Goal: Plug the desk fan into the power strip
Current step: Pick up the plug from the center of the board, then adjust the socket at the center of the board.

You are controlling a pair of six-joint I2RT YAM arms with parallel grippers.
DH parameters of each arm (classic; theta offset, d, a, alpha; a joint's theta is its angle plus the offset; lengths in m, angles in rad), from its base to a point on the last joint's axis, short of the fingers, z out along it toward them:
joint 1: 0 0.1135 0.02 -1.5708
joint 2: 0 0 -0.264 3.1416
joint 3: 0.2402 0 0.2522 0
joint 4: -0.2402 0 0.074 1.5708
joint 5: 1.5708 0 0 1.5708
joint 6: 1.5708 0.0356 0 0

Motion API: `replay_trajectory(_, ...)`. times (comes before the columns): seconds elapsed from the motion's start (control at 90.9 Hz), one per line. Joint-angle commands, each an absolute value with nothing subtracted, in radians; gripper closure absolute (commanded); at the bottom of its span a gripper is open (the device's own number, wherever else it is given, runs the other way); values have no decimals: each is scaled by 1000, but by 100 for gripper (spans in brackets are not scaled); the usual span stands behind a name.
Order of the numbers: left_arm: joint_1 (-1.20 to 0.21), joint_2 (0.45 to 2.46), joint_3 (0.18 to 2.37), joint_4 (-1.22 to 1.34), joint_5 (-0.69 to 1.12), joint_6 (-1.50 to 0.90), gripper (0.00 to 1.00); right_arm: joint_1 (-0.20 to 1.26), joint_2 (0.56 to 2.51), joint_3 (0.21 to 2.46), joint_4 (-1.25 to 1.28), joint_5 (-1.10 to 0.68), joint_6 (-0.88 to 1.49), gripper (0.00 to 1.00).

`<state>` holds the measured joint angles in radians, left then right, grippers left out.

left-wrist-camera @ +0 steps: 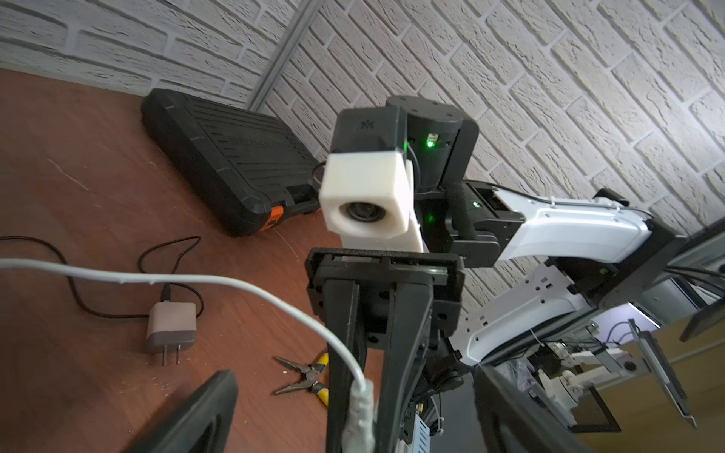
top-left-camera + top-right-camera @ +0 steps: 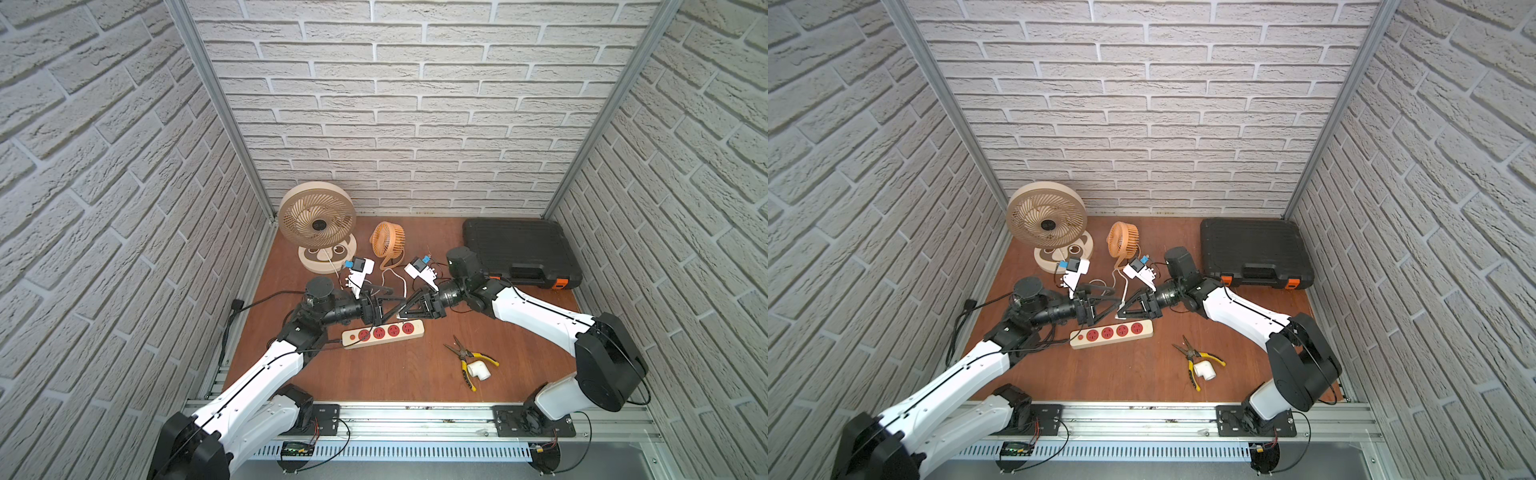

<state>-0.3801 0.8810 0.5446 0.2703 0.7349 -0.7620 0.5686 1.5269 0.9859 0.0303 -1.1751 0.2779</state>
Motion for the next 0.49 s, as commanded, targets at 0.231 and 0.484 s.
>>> replay_trajectory(0.231,-273,692,599,-249,314,-683,2,625,1467,1025,-69,-905,164,97)
replay_trajectory(0.484,-202,599,481,-369,267,-768,2,690,1450,973,62,-622,122,97)
